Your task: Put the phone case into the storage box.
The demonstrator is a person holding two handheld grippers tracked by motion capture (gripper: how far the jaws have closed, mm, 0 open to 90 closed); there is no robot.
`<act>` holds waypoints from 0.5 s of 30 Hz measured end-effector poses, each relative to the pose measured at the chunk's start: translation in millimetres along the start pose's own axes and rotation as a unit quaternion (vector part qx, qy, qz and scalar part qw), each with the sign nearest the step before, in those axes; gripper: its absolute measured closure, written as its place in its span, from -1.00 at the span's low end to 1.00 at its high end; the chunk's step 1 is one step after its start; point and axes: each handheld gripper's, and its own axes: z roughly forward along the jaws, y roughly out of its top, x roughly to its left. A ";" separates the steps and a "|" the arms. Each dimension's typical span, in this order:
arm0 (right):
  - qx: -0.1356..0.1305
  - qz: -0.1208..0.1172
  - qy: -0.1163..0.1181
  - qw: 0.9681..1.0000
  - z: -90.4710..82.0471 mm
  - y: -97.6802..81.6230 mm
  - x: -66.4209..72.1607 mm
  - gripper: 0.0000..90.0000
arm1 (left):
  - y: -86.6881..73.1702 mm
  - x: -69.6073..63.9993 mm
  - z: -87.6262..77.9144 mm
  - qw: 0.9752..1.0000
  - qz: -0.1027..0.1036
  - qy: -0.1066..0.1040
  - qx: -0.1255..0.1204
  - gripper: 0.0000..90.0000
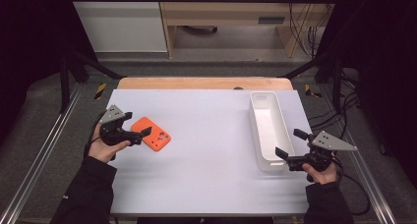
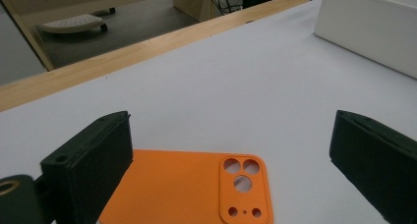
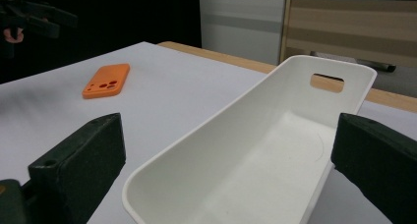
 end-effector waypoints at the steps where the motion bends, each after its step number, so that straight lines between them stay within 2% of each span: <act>1: 0.000 0.000 0.000 1.000 0.1 0.0 0.0 -0.99 | 0.5 1.0 1.2 1.000 0.001 0.000 0.004 -0.93; 15: 0.002 -0.003 0.000 1.000 1.1 -0.4 0.1 -0.99 | 3.3 13.9 23.1 0.999 0.002 0.025 0.041 -0.72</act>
